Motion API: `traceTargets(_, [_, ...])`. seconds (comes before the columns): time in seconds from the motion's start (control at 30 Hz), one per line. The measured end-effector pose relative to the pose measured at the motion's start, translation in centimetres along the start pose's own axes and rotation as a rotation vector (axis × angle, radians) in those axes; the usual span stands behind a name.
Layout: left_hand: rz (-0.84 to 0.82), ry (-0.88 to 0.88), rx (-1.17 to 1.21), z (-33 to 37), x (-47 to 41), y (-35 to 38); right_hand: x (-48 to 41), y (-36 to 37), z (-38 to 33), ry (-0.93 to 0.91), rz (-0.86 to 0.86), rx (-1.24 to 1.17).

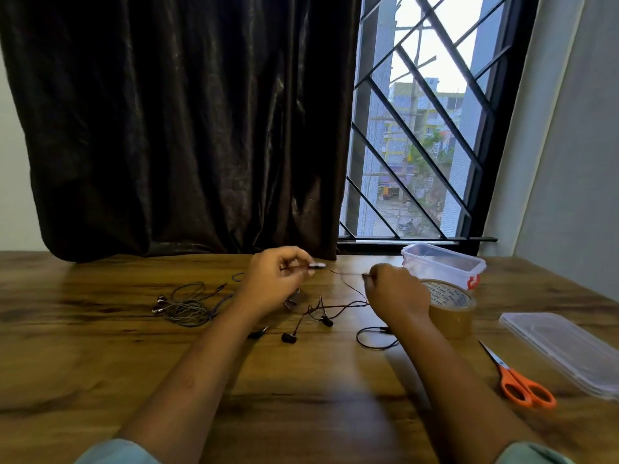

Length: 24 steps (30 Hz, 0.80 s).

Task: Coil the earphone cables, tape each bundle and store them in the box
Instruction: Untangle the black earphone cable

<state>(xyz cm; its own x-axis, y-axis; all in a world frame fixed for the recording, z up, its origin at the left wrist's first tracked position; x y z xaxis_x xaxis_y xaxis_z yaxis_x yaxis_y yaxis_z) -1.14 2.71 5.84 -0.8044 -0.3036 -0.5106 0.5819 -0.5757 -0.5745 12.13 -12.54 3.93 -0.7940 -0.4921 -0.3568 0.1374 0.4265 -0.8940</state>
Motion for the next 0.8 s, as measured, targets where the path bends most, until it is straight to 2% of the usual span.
traceTargets(0.07, [-0.037, 0.033, -0.408, -0.5, 0.1, 0.2, -0.1, -0.7, 0.7, 0.045, 0.093, -0.142])
traceTargets(0.13, [-0.033, 0.021, -0.556, -1.0, 0.3, 0.4, -0.2, -1.0, 1.0, 0.089, 0.117, -0.414])
traceTargets(0.2, [-0.005, -0.02, -0.457, -1.4, 0.5, 0.7, -0.3, -0.8, 0.8, 0.128, 0.059, -0.791])
traceTargets(0.27, [0.044, -0.123, -0.171, -1.9, 0.3, 0.6, -0.4, -0.5, 0.1, 0.121, -0.056, -1.058])
traceTargets(0.37, [0.059, -0.255, 0.131, -2.2, 0.0, 1.0, 0.2, 0.4, -2.1, -0.137, -0.309, -1.011])
traceTargets(0.43, [0.052, -0.244, 0.157, -1.7, 0.0, 1.6, 1.1, 1.5, -3.9, -0.308, -0.504, -0.924])
traceTargets(0.5, [0.058, -0.204, 0.13, -0.8, 0.2, 1.7, 2.1, 2.4, -5.4, -0.404, -0.64, -0.905])
traceTargets(0.6, [0.102, -0.129, -0.023, 0.1, 0.2, 1.1, 2.9, 2.2, -6.2, -0.373, -0.78, -1.097])
traceTargets(0.67, [0.141, -0.083, -0.289, 0.2, 0.2, 0.4, 2.6, 1.7, -5.6, -0.295, -0.851, -1.269])
traceTargets(0.73, [0.159, -0.009, -0.485, 0.3, 0.6, 0.3, 2.5, 1.3, -4.8, -0.228, -0.944, -1.322])
traceTargets(0.77, [0.159, 0.019, -0.477, 0.1, 0.5, 0.5, 2.4, 1.3, -4.4, -0.213, -0.963, -1.288])
traceTargets(0.8, [0.173, 0.004, -0.357, 0.0, 0.5, 0.5, 2.2, 1.6, -4.0, -0.218, -0.929, -1.207])
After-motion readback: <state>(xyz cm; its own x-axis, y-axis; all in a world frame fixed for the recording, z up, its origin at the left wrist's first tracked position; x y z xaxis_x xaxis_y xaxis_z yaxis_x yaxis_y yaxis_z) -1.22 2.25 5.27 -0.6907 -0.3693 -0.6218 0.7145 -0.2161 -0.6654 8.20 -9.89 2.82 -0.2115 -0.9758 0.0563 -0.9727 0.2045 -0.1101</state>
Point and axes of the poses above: each hand's wrist, its own x-axis away from the middle knuckle, its own y-axis out of the palm, z = x × y, the point moved 5 cm from there along -x, towards the middle knuckle, and after that the axes turned 9 degrees about -z, right-handed, at the moved point
